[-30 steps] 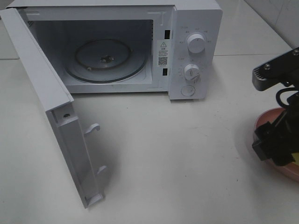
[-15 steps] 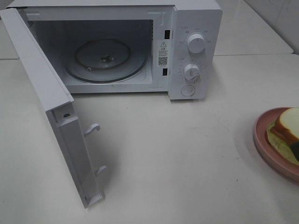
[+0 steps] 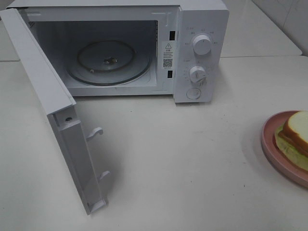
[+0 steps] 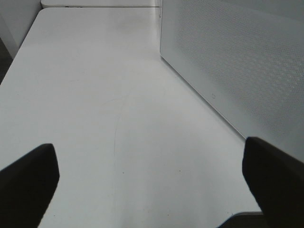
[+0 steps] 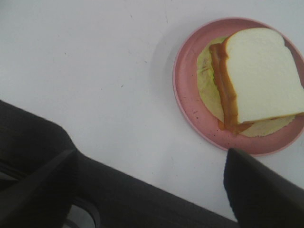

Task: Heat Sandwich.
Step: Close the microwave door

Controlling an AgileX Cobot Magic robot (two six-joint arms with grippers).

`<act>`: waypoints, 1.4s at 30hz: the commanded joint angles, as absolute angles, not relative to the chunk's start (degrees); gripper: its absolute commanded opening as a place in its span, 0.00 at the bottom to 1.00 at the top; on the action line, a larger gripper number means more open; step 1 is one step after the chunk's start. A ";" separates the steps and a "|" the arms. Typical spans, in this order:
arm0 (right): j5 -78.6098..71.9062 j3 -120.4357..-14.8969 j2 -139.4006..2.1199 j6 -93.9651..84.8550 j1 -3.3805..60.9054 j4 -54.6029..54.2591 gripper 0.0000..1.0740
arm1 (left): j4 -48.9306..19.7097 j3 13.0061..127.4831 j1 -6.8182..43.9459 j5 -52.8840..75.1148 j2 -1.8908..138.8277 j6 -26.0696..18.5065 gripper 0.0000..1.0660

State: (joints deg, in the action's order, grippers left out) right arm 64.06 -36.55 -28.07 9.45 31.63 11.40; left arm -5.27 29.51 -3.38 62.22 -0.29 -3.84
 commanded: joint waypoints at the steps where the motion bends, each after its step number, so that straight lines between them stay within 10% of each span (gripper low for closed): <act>1: 63.08 -36.78 -24.18 9.00 31.46 11.40 0.71 | -5.56 29.56 -3.04 61.59 -1.20 -3.72 0.92; 42: 57.07 -28.71 1.78 6.88 3.61 6.88 0.71 | -5.56 29.56 -3.04 61.59 -1.09 -3.72 0.92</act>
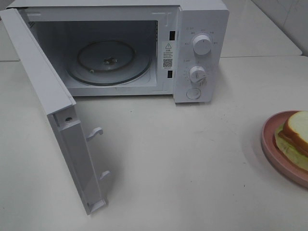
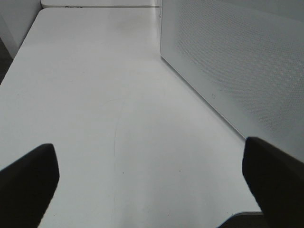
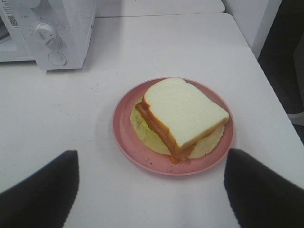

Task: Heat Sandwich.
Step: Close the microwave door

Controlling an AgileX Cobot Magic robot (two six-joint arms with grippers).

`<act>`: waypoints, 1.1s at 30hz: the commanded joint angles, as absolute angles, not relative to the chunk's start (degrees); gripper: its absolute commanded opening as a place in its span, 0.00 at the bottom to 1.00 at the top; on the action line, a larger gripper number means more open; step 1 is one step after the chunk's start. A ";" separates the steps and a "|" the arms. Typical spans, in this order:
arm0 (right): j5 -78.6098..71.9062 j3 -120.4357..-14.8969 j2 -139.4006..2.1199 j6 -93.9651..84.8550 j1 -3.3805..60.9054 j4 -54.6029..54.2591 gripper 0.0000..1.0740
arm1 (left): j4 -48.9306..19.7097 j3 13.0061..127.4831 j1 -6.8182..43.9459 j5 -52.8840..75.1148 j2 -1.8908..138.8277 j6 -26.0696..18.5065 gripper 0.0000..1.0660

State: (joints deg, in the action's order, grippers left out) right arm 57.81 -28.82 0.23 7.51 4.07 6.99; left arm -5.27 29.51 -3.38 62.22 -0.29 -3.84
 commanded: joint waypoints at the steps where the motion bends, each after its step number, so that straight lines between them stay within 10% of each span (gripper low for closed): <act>1: 57.07 -28.71 1.78 6.88 3.61 6.88 0.71 | -5.56 29.56 -3.04 61.59 -1.09 -3.72 0.92; 33: 57.07 -28.71 1.78 6.93 3.61 6.99 0.71 | -5.56 29.56 -3.04 61.59 -1.09 -3.72 0.92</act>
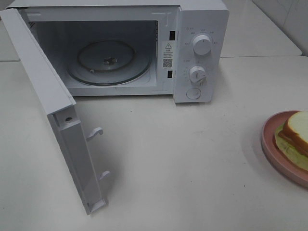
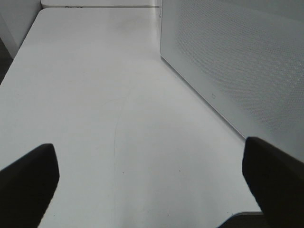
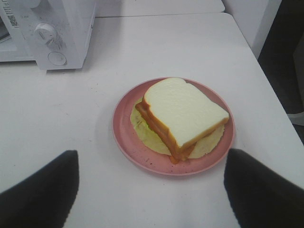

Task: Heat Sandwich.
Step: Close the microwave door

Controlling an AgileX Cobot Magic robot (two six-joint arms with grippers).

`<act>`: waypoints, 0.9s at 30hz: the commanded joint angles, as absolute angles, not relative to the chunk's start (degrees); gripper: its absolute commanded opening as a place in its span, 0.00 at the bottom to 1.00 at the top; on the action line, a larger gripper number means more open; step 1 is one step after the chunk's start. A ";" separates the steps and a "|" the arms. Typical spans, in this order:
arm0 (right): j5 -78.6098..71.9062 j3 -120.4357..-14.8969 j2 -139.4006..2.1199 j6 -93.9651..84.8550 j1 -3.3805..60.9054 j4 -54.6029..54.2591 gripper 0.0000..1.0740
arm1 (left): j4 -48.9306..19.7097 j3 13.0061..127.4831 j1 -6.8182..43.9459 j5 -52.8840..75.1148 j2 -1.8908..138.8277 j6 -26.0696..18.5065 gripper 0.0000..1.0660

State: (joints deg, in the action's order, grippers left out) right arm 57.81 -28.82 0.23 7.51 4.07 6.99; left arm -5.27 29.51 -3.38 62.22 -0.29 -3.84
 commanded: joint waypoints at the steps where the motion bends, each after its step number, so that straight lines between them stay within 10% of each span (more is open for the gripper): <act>1: 57.07 -28.71 1.78 6.93 3.61 6.99 0.71 | -5.56 29.56 -3.04 61.59 -1.09 -3.72 0.92; 27: 57.07 -28.71 1.78 6.93 3.61 6.93 0.71 | -5.79 31.91 -3.04 53.17 10.89 -3.95 0.78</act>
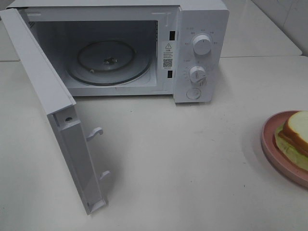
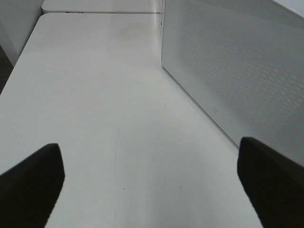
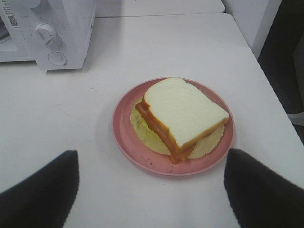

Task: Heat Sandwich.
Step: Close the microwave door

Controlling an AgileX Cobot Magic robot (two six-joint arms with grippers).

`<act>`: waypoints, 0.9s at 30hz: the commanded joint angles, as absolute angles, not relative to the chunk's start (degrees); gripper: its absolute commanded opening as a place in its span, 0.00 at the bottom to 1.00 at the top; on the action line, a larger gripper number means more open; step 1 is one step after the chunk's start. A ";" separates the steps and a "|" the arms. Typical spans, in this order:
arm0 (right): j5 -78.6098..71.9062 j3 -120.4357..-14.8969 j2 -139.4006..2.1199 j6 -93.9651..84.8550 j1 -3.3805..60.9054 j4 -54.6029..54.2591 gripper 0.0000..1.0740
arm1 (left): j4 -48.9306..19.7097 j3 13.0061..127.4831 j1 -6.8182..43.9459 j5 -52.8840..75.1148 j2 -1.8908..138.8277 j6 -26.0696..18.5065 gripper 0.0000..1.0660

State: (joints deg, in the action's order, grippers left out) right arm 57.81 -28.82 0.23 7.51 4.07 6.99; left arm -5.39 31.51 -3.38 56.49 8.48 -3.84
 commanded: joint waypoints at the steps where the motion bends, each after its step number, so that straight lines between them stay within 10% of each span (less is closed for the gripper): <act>1: 57.07 -28.71 1.78 6.93 3.61 6.93 0.71 | -5.79 31.91 -3.04 51.39 12.83 -3.95 0.74; 13: 57.07 -28.71 1.78 6.93 3.61 6.99 0.71 | -6.02 31.46 -3.04 36.90 26.64 -4.01 0.00; 27: 57.07 -28.71 1.78 6.93 3.61 6.99 0.71 | -5.96 17.88 -3.04 -4.53 42.28 -6.30 0.00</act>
State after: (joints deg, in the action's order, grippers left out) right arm 57.81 -28.82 0.23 7.51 4.07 6.99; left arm -5.61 20.51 -3.38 5.44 39.65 -5.10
